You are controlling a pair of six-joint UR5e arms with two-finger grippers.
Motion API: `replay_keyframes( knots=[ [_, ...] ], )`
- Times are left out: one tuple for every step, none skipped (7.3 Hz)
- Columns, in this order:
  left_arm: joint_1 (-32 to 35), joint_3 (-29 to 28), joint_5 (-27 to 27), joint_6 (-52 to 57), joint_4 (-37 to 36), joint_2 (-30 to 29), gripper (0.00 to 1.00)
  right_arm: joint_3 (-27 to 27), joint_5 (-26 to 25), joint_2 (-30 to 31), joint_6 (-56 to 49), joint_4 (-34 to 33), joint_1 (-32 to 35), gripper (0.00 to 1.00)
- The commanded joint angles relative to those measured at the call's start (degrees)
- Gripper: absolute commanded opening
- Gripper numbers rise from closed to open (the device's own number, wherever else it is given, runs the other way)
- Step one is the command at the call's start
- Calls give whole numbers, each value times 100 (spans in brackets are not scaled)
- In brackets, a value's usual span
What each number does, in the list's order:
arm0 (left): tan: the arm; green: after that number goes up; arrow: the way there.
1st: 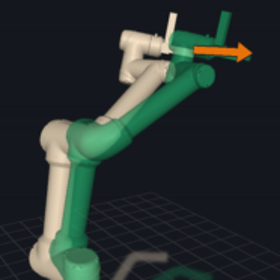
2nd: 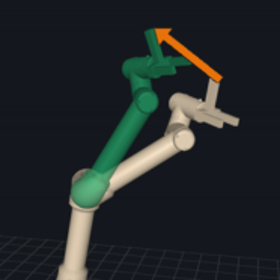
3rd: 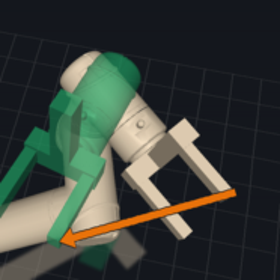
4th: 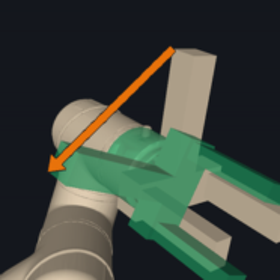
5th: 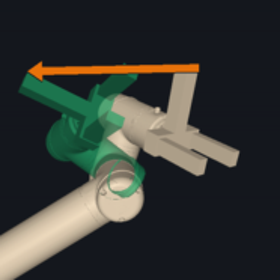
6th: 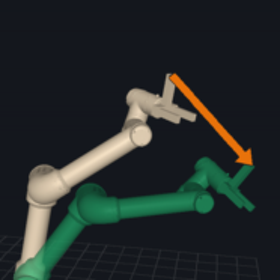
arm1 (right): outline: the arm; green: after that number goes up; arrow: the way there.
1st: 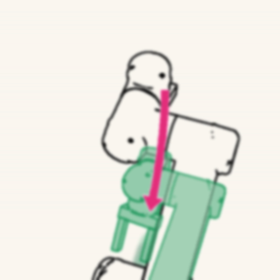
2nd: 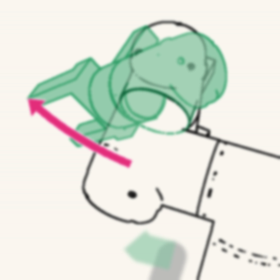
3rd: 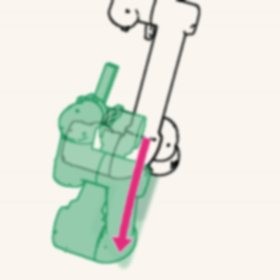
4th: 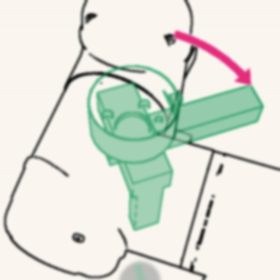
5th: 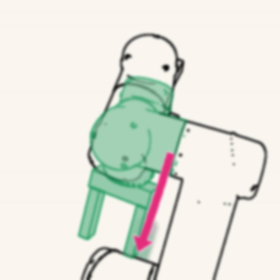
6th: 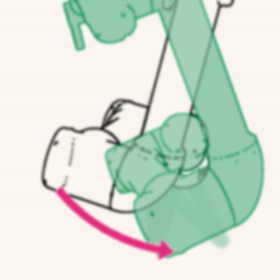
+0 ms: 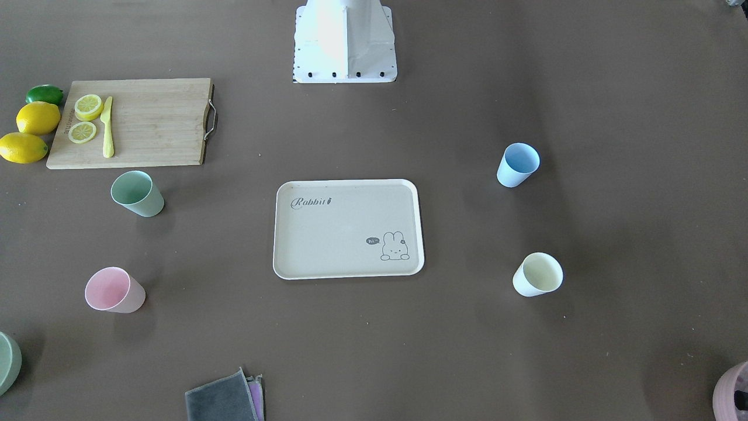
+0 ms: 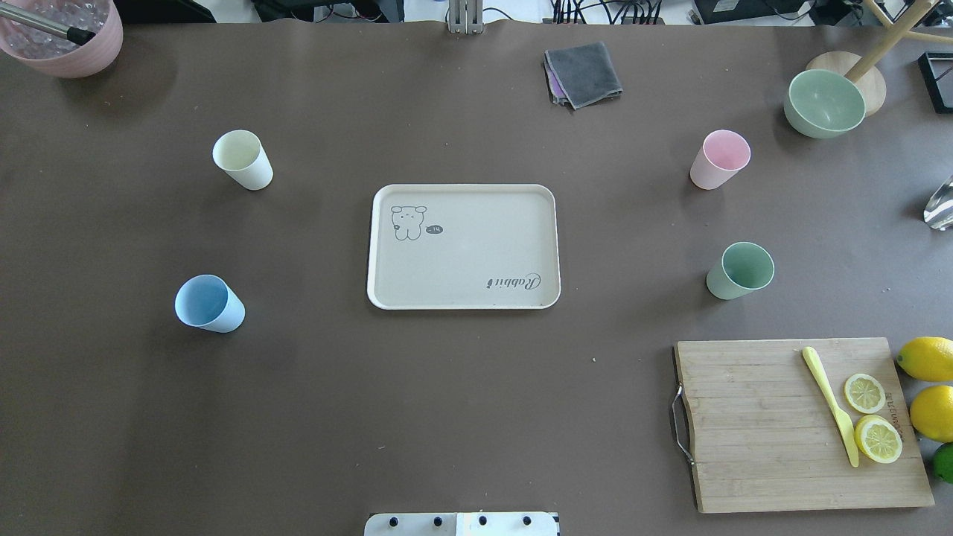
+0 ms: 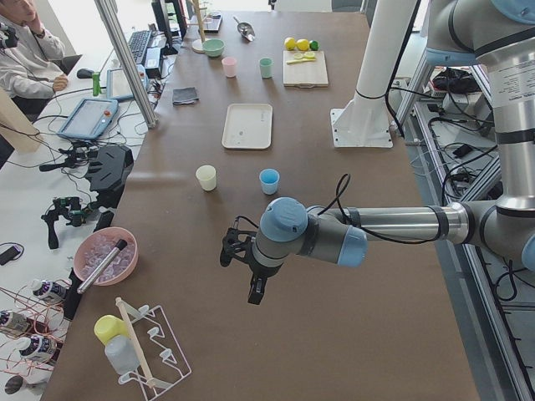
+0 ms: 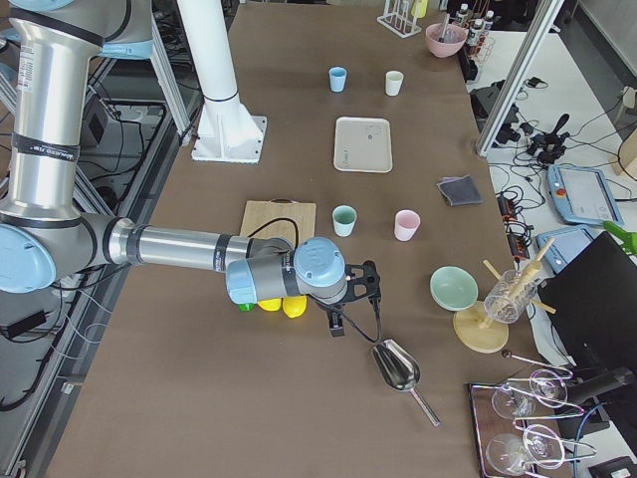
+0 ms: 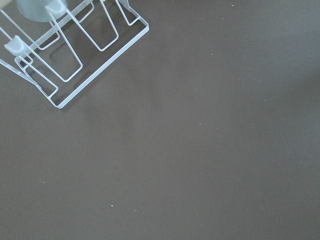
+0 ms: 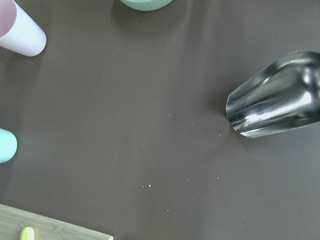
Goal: Place all cups on tray
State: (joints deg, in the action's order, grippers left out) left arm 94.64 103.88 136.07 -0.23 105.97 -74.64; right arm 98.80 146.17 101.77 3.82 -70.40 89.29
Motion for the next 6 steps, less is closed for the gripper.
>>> replay_keyframes(
  knots=[
    [-51,150,218,-685,308,19,98,505,-53,-34,1437,289,-725,100],
    [-103,177,218,-715,345,20,98,874,-332,-96,2212,299,-1216,99],
    [-235,290,218,-750,336,20,98,1060,-735,-209,2750,299,-1743,98],
    [-619,535,192,-1438,345,-33,98,1062,-966,-454,3208,299,-2166,97],
    [-988,807,139,-2045,345,-59,98,1028,-1203,-787,3630,291,-2701,94],
    [-1209,897,130,-2443,345,-173,98,1018,-1519,-1069,4252,290,-3220,94]
  ],
)
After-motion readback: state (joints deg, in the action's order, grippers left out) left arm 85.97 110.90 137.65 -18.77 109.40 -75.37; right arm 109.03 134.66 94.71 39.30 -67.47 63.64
